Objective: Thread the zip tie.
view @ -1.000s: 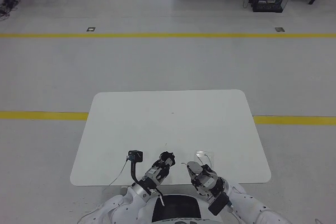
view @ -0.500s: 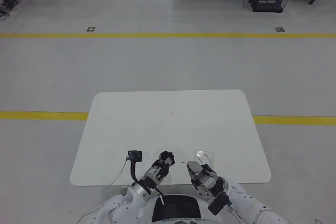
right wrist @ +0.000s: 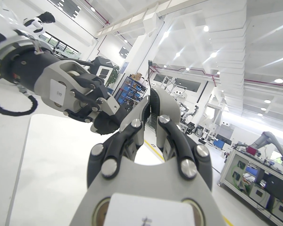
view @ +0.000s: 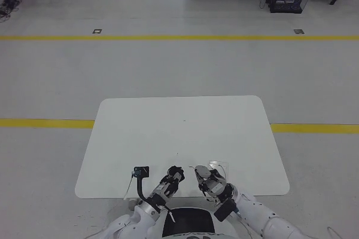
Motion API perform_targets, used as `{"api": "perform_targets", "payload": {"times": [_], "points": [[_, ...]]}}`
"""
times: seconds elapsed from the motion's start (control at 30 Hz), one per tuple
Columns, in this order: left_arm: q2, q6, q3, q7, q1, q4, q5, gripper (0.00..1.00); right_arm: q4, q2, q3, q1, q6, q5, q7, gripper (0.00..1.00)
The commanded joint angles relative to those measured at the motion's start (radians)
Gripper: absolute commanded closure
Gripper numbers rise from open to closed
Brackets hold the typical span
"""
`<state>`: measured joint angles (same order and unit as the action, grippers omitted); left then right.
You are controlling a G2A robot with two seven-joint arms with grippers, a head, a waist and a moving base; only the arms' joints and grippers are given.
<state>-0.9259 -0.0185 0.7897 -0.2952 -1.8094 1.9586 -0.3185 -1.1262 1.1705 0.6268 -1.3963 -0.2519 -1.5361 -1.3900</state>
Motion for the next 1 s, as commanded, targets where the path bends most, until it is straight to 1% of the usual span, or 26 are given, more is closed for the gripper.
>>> {"api": "perform_targets", "payload": {"times": [0.0, 0.1, 0.23, 0.37, 0.5, 0.57, 0.67, 0.73, 0.97], "points": [[0.001, -0.006, 0.005, 0.004, -0.008, 0.002, -0.001, 1.0, 0.01, 0.011, -0.007, 0.008, 0.001, 0.004, 0.0, 1.0], [0.001, -0.017, 0.008, 0.017, -0.014, 0.001, 0.006, 1.0, 0.027, 0.027, -0.017, 0.016, 0.006, 0.009, 0.0, 1.0], [-0.001, -0.028, 0.01, 0.03, -0.014, -0.003, 0.016, 1.0, 0.034, 0.043, -0.024, 0.015, 0.022, 0.014, 0.0, 1.0], [-0.005, -0.033, 0.012, 0.03, -0.011, -0.007, 0.029, 1.0, 0.034, 0.043, -0.023, 0.014, 0.022, 0.014, 0.0, 1.0], [-0.008, -0.058, 0.016, 0.029, -0.01, -0.01, 0.05, 1.0, 0.034, 0.043, -0.023, 0.014, 0.022, 0.014, 0.0, 1.0], [-0.008, -0.058, 0.016, 0.029, -0.01, -0.01, 0.05, 1.0, 0.034, 0.043, -0.023, 0.014, 0.022, 0.014, 0.0, 1.0], [-0.008, -0.058, 0.016, 0.029, -0.01, -0.01, 0.05, 1.0, 0.015, 0.043, -0.018, 0.006, 0.023, -0.005, 0.038, 1.0], [-0.01, -0.056, 0.014, 0.034, -0.003, -0.013, 0.055, 1.0, 0.012, 0.042, -0.013, 0.0, 0.022, -0.016, 0.043, 1.0], [-0.018, -0.058, 0.015, 0.034, 0.002, -0.018, 0.079, 1.0, 0.003, 0.045, 0.008, -0.019, 0.019, -0.024, 0.031, 1.0]]}}
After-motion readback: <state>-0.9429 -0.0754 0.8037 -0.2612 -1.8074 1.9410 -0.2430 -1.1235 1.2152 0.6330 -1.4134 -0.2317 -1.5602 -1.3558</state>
